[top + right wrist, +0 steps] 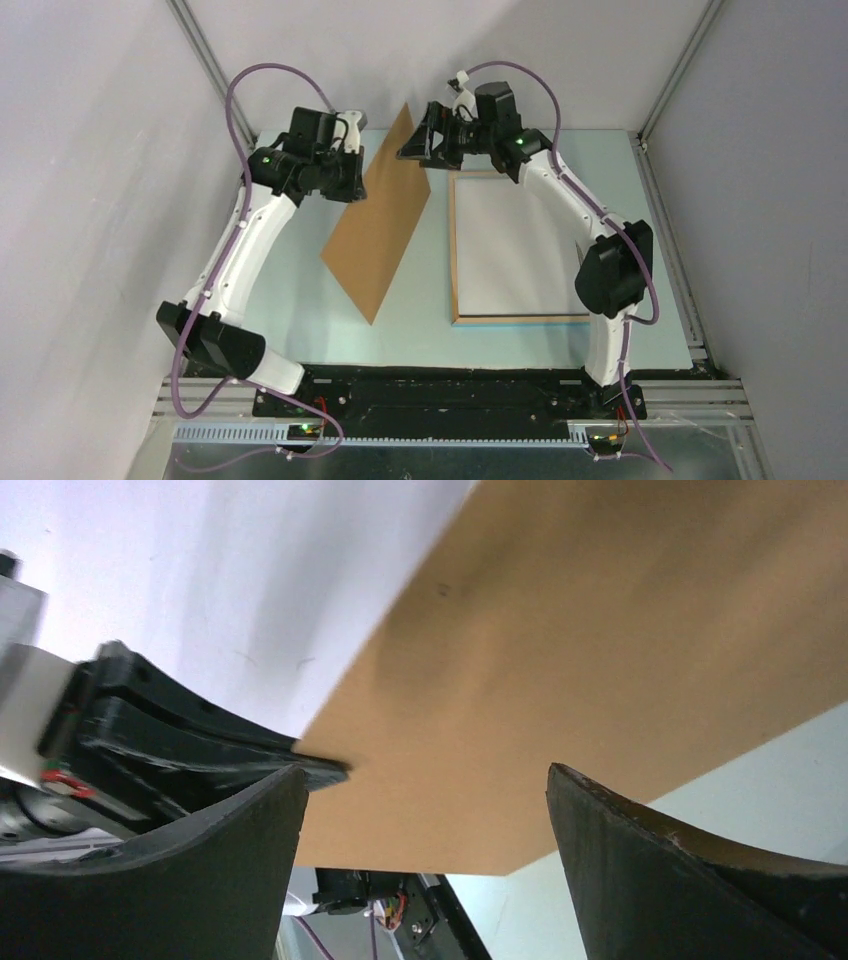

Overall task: Put the photo into the frame
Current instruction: Turn over the photo frame item at the center of the board.

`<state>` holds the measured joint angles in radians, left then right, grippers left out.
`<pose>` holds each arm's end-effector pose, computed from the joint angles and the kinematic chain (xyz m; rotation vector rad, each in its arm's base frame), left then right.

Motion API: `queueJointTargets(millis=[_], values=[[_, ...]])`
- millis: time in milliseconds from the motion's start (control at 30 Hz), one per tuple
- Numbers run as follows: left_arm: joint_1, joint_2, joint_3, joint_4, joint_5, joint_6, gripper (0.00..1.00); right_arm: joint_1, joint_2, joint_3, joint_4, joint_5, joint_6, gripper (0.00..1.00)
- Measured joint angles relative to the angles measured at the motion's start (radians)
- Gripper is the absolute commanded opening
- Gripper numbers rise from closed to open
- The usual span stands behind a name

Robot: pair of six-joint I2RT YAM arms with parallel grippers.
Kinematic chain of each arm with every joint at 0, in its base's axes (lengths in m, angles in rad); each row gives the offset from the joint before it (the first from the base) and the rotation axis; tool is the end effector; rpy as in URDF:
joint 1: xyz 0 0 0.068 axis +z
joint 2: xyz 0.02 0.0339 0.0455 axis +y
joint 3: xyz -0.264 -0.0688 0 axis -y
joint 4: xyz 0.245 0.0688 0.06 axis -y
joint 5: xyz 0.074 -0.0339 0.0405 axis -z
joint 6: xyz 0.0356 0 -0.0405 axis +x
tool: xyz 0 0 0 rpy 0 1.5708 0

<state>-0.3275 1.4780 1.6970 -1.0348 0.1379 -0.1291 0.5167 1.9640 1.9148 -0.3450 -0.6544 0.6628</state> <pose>0.2792 -0.1000 0.4086 0.3043 2.3911 -0.3783 0.3920 0.2477 0.3660 -0.3215 2.1328 1.3738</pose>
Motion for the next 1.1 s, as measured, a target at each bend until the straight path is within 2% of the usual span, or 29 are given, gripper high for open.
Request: queueJointTargets(millis=[133,433,800,1100], values=[[-0.062,0.018,0.029,-0.016,-0.062,-0.003,0.0,-0.011,-0.014,0.049,-0.024,0.012,0.0,0.91],[-0.191,0.079,0.117,-0.058,-0.261,0.054,0.0,-0.068,-0.015,0.047,-0.056,0.014,0.039,0.89],[-0.339,0.086,0.125,-0.086,-0.538,0.158,0.0,-0.076,-0.032,-0.004,-0.055,0.01,0.09,0.88],[-0.424,0.095,0.107,-0.072,-0.613,0.188,0.0,-0.055,-0.032,-0.031,-0.042,0.01,0.123,0.88]])
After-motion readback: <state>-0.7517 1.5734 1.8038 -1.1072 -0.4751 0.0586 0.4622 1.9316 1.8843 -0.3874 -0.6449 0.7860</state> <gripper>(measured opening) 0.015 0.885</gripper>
